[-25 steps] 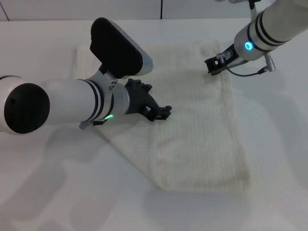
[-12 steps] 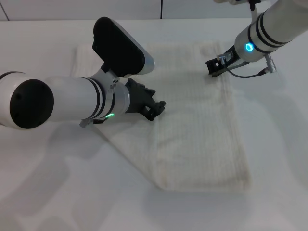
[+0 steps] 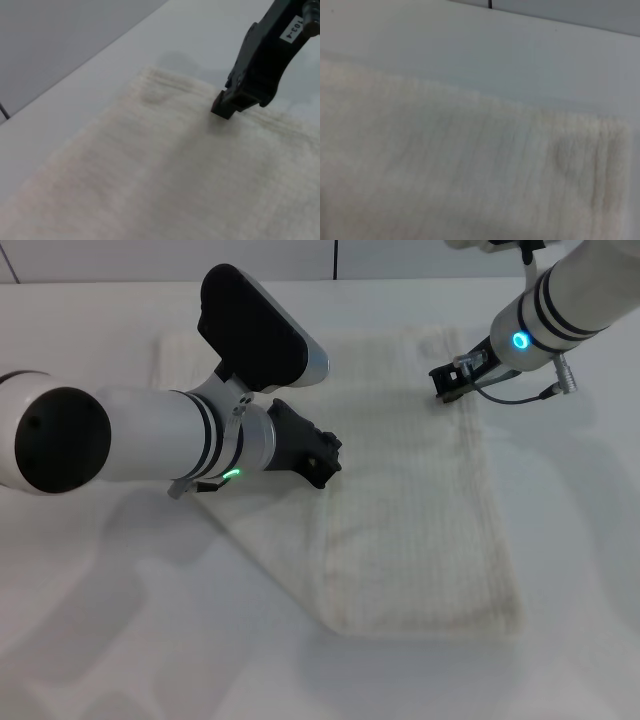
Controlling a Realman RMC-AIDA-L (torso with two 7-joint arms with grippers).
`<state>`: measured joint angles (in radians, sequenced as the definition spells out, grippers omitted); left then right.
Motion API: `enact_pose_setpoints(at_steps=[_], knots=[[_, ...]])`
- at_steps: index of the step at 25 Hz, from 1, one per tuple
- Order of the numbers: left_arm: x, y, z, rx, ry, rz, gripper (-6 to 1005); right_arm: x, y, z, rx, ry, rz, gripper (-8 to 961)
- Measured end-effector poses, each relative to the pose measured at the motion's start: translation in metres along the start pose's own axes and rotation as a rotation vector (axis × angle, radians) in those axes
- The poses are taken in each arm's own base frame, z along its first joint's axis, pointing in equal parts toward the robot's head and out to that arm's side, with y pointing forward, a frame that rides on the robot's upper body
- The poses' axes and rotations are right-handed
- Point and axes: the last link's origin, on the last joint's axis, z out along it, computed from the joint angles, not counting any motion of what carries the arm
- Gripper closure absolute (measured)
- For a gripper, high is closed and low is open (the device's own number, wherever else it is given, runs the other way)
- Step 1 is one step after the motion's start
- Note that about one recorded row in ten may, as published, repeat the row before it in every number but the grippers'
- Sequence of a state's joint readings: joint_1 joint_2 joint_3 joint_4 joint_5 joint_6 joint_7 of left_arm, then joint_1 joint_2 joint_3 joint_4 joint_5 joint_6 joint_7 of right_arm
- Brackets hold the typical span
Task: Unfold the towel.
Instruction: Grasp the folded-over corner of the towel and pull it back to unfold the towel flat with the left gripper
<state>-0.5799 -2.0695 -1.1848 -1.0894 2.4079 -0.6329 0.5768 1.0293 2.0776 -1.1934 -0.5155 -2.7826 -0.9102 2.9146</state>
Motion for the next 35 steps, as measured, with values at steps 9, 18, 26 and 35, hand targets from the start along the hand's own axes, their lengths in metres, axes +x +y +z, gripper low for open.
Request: enact_pose_setpoints(at_steps=[9,18,26,35], knots=[[0.011,0.009,-0.013,-0.043,-0.043,0.017,990,0.0,-0.001,0.0,0.002,-0.002,0.001,955],[0.013,-0.001,-0.037,0.095,-0.217,0.01,994,0.0,-0.001,0.0,0.002,-0.004,0.001,954],[0.01,0.008,-0.056,0.138,-0.361,-0.025,993,0.0,-0.001,0.0,0.001,-0.003,-0.002,954],[0.008,0.014,-0.068,0.152,-0.409,-0.055,995,0.0,-0.001,0.001,0.002,-0.006,-0.009,954]])
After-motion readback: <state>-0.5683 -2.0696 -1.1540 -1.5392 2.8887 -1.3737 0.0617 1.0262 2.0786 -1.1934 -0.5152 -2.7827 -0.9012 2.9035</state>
